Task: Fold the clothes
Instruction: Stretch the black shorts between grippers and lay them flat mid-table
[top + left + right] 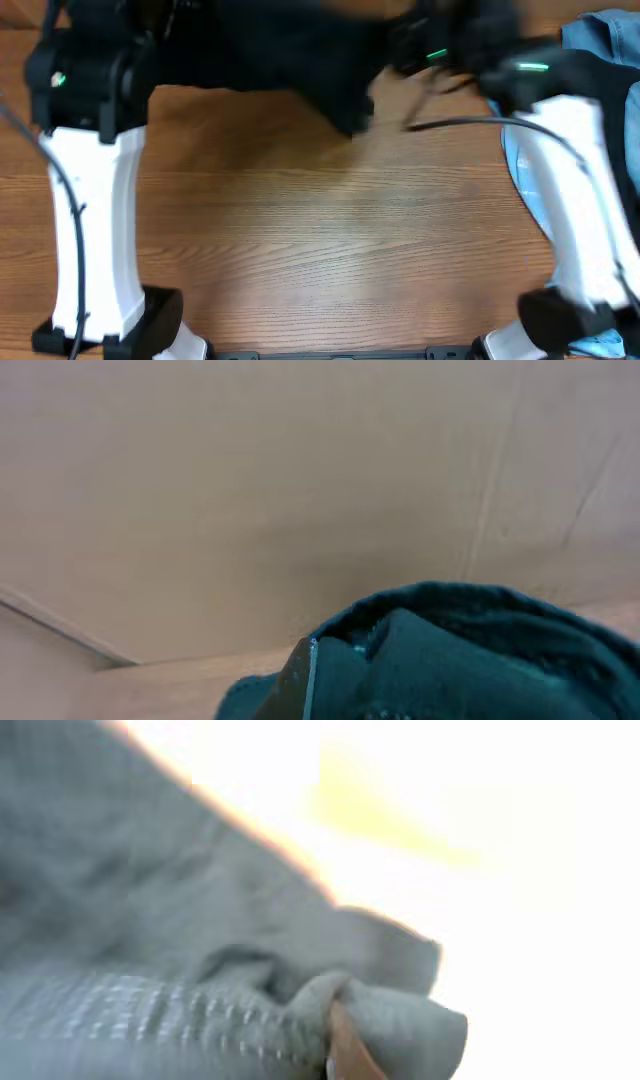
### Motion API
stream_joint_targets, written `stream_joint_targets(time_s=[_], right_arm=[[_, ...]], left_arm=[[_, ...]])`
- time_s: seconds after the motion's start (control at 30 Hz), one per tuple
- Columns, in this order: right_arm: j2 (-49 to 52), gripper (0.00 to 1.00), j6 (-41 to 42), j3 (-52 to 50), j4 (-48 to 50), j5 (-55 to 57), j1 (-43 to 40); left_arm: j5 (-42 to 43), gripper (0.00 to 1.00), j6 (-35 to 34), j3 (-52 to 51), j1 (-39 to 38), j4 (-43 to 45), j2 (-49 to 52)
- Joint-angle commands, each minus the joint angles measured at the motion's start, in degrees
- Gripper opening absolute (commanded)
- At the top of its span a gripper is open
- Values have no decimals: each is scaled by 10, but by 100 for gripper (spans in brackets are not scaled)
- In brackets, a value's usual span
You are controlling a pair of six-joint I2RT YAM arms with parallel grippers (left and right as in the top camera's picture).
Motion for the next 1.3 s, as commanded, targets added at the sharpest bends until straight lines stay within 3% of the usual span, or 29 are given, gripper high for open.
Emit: stream_joint_targets(time_s=[0.0,0.2,0.43,0.57,0.73,0.83,1.0,1.2,1.27], right_arm=[[-39,4,-24,145,-97,3,-64],[-39,4,-79,261,-232,17,-96],[-27,4,-94,261,-229,71,-96],[31,4,-104,261,-128,91,-96],[66,4,-104,261,83,137,-104],[66,4,-101,261,131,134,-122],[71,4,-102,261,92,133,-154],[75,4,-102,225,-152,45,-156],[75,4,-102,183,-226,8,-156]], left_arm=[[-10,4,-10,17,1,-18,-66],[-6,4,-10,17,0,-109,-113],[38,4,-10,17,0,-93,-90],[55,4,-14,17,0,10,-10],[55,4,-15,17,0,251,50],[55,4,-14,17,0,292,43],[54,4,-14,17,1,210,40],[41,7,-14,17,1,-71,42],[41,4,-14,14,1,-171,44]])
